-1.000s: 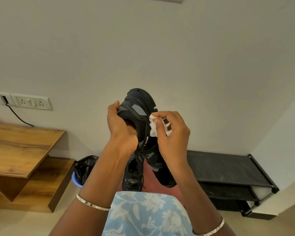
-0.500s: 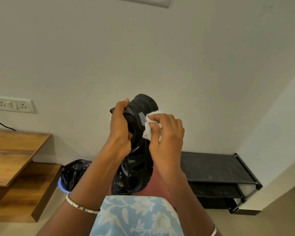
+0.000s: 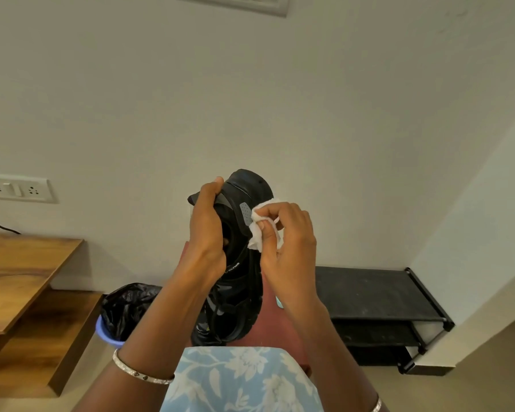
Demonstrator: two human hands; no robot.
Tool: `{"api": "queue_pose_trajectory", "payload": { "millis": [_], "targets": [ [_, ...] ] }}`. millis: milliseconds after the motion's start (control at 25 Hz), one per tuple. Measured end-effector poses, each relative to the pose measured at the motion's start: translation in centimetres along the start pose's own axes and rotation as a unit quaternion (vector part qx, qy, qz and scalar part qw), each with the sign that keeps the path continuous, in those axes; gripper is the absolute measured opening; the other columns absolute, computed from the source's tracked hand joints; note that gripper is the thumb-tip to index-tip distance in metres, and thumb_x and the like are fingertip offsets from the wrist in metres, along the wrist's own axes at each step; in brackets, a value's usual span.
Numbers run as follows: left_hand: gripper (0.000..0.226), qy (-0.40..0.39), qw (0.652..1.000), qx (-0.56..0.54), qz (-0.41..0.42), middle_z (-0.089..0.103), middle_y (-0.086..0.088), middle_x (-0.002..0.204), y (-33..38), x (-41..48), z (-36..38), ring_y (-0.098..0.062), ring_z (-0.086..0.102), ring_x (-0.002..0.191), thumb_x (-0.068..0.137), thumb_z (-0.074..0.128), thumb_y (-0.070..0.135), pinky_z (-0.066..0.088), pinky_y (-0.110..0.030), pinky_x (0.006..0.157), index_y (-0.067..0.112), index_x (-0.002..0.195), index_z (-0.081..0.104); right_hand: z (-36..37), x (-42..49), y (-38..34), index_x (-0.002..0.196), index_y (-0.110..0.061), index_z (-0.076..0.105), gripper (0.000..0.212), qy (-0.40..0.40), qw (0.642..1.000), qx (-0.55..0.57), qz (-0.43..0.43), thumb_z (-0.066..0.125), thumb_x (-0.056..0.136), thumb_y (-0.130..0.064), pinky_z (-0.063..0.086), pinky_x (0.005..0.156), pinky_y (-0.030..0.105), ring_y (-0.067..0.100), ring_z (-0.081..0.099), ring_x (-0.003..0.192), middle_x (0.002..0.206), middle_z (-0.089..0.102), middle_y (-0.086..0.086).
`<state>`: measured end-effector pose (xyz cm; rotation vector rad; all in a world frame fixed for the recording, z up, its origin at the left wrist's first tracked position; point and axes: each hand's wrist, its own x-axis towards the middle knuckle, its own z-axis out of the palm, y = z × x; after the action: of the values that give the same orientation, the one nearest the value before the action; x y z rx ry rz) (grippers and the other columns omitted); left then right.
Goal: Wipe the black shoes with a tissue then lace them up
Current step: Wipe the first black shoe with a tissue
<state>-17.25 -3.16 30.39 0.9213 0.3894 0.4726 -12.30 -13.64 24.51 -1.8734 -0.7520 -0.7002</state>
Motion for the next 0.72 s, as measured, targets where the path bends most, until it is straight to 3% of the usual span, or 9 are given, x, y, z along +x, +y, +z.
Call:
{"api": "queue_pose_trajectory", "payload": {
  "millis": [200, 520, 640, 720],
  "targets": [
    [0.030, 0.031, 0.998, -0.030, 0.046, 0.069, 0.008, 0.059, 1.6, 1.1, -1.2, -0.004, 0.066, 0.050, 0.095, 0.052, 0.042, 0.048, -0.015, 0.044, 0.021, 0.076, 0.059, 0.2, -5.8, 3.0, 0.098, -0.020, 0.068, 0.022, -0.084, 0.995, 0.029, 0.033, 0.054, 0.090, -0.034, 0.047, 0.083, 0.018, 0.010, 0.058, 0.099, 0.101, 0.066, -0.011],
    [0.030, 0.033, 0.996, -0.084, -0.019, 0.068, 0.000, 0.065, 0.4, 1.7, -1.2, -0.014, 0.065, 0.053, 0.091, 0.054, 0.045, 0.053, -0.021, 0.048, 0.018, 0.079, 0.059, -0.2, -1.8, 1.0, 0.100, -0.015, 0.069, 0.008, -0.056, 0.996, 0.049, 0.051, 0.065, 0.093, -0.016, 0.049, 0.074, 0.010, 0.006, 0.064, 0.090, 0.096, 0.068, -0.007],
    [0.031, 0.036, 0.993, -0.107, -0.019, 0.070, -0.001, 0.069, 0.1, 1.6, -1.3, -0.016, 0.066, 0.059, 0.091, 0.054, 0.046, 0.053, -0.022, 0.052, 0.016, 0.088, 0.063, -0.1, -1.1, 0.1, 0.105, -0.016, 0.069, 0.013, -0.044, 0.996, 0.061, 0.040, 0.066, 0.094, -0.021, 0.050, 0.074, 0.011, 0.007, 0.064, 0.094, 0.101, 0.068, -0.007],
    [0.031, 0.041, 0.993, -0.110, -0.001, 0.070, 0.000, 0.070, 0.4, 1.7, -1.6, -0.015, 0.066, 0.062, 0.091, 0.053, 0.045, 0.053, -0.022, 0.055, 0.017, 0.083, 0.064, 0.2, -2.5, 0.7, 0.106, -0.015, 0.068, 0.021, -0.034, 0.997, 0.058, 0.043, 0.060, 0.095, -0.031, 0.047, 0.076, 0.009, 0.006, 0.061, 0.095, 0.102, 0.068, -0.008]
  ]
}}
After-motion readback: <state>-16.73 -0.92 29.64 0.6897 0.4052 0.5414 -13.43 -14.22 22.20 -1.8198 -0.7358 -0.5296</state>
